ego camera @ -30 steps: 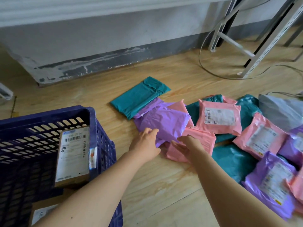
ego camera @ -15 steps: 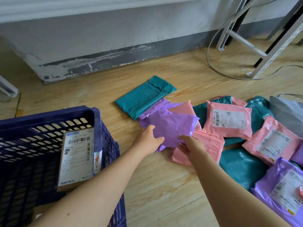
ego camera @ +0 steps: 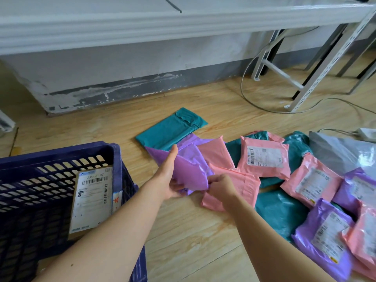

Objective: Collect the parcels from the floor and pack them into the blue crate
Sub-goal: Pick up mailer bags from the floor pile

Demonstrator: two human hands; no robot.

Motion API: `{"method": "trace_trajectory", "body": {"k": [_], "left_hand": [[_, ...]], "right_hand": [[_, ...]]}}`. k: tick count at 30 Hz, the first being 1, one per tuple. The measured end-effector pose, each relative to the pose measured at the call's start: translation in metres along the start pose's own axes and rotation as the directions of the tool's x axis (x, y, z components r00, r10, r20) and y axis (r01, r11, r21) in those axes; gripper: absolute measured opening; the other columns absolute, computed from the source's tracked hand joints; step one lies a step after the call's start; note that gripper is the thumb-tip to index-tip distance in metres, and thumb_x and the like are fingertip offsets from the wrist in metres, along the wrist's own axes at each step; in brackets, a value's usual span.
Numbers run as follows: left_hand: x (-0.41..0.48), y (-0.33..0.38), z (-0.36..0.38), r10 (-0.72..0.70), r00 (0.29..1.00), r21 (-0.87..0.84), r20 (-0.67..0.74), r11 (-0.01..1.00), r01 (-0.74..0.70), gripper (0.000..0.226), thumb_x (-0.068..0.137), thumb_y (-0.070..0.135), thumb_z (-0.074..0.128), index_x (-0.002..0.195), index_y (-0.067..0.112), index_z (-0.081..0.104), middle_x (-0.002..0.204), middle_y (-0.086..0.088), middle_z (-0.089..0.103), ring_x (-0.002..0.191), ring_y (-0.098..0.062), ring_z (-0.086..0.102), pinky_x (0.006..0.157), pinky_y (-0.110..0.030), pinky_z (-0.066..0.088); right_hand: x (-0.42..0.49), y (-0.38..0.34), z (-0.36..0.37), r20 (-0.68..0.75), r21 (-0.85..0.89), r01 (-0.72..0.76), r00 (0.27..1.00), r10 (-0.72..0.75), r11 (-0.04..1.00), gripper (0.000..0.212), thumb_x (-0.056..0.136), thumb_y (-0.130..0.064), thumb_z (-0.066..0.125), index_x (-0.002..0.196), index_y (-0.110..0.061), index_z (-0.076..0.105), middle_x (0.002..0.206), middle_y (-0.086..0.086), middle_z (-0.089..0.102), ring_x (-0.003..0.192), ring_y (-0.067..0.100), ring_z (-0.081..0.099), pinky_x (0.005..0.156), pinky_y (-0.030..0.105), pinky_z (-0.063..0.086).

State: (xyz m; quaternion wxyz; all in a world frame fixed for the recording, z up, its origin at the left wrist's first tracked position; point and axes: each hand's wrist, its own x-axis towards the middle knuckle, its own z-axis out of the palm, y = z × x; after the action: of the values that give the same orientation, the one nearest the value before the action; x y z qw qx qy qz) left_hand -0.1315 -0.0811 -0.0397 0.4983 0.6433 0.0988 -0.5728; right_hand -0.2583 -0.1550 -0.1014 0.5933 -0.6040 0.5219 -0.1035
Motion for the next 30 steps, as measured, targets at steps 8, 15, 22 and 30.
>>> {"method": "trace_trajectory", "body": {"k": [8,15,22,30], "left_hand": [[0.027,-0.010,-0.004,0.310,0.892,0.386,-0.329,0.906,-0.173,0.019,0.085,-0.006,0.045,0.097,0.007,0.051,0.089,-0.008,0.053,0.082,-0.024,0.051,0.070,-0.029,0.041],[0.056,-0.004,-0.018,0.416,0.810,0.463,-0.413,0.862,-0.206,0.031,0.087,-0.001,0.038,0.112,0.004,0.056,0.118,-0.015,0.061,0.095,-0.031,0.058,0.070,-0.029,0.041],[0.065,0.002,-0.025,0.418,0.798,0.443,-0.434,0.870,-0.215,0.034,0.085,0.000,0.037,0.112,0.005,0.057,0.117,-0.014,0.062,0.102,-0.033,0.060,0.083,-0.034,0.049],[0.062,0.005,-0.031,0.421,0.806,0.430,-0.417,0.872,-0.233,0.033,0.085,0.000,0.035,0.111,0.006,0.056,0.116,-0.013,0.062,0.099,-0.033,0.061,0.084,-0.036,0.051]], "right_hand": [[0.012,0.012,0.001,-0.131,0.112,-0.083,0.987,0.097,0.990,0.049,0.078,0.018,0.031,0.080,-0.007,0.072,0.082,0.014,0.068,0.059,0.020,0.058,0.063,0.022,0.056],[0.046,0.025,0.014,-0.075,0.480,-0.325,0.910,0.407,0.815,0.030,0.088,0.008,0.038,0.093,-0.014,0.057,0.051,0.008,0.044,0.037,0.015,0.040,0.050,0.020,0.029],[0.059,0.019,0.039,0.067,0.558,-0.365,0.915,0.397,0.746,0.020,0.090,-0.004,0.049,0.090,-0.021,0.058,0.063,0.003,0.044,0.042,0.012,0.041,0.043,0.021,0.038],[0.061,0.024,0.044,-0.084,0.524,-0.306,0.910,0.406,0.795,0.016,0.065,-0.001,0.063,0.066,-0.016,0.067,0.053,-0.001,0.053,0.047,0.015,0.045,0.050,0.023,0.037]]}}
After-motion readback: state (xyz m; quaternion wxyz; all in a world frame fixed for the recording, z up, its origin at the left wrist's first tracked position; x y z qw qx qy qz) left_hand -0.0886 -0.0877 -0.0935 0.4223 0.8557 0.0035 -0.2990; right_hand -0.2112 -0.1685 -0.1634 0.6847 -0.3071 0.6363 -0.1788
